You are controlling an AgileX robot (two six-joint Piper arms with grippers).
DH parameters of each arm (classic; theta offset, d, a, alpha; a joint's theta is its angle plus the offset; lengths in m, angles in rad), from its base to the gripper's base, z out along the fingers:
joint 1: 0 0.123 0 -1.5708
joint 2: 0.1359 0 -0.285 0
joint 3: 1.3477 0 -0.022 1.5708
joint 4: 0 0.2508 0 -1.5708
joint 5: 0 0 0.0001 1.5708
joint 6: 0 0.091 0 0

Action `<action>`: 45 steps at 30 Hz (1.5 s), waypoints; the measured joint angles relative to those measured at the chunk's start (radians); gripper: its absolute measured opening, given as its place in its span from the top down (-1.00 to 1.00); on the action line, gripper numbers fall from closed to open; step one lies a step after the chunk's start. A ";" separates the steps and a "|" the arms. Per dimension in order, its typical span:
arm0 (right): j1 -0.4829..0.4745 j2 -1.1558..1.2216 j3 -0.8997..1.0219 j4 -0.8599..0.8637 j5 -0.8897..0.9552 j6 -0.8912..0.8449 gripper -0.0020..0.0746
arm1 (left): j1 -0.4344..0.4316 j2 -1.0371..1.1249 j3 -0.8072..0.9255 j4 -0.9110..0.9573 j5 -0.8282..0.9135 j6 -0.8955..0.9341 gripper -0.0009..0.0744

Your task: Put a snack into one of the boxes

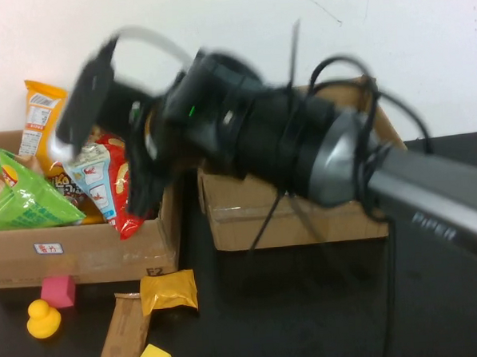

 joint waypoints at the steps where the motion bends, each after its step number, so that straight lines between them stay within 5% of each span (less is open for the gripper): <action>1: 0.013 0.000 0.023 0.008 0.020 -0.023 0.87 | 0.000 0.000 0.000 0.000 0.000 0.000 0.98; 15: 0.087 0.005 0.267 0.364 0.093 -0.282 0.92 | 0.000 0.000 0.000 0.000 0.000 0.000 0.98; 18: 0.087 0.026 0.267 0.435 0.087 -0.280 0.75 | 0.000 0.000 0.000 0.000 0.000 0.000 0.98; 24: 0.068 0.080 0.270 0.441 0.102 -0.278 0.10 | 0.000 0.000 0.000 0.000 0.000 0.000 0.98; 30: 0.057 0.097 0.272 0.350 0.086 -0.273 -0.07 | 0.000 0.000 0.000 0.000 0.000 0.000 0.98; 39: 0.041 0.097 0.286 0.302 0.086 -0.227 -0.01 | 0.000 0.000 0.000 0.000 0.000 0.000 0.98; 45: 0.019 -0.127 0.511 0.250 -0.068 -0.109 0.59 | 0.000 0.000 0.000 0.000 0.000 0.000 0.98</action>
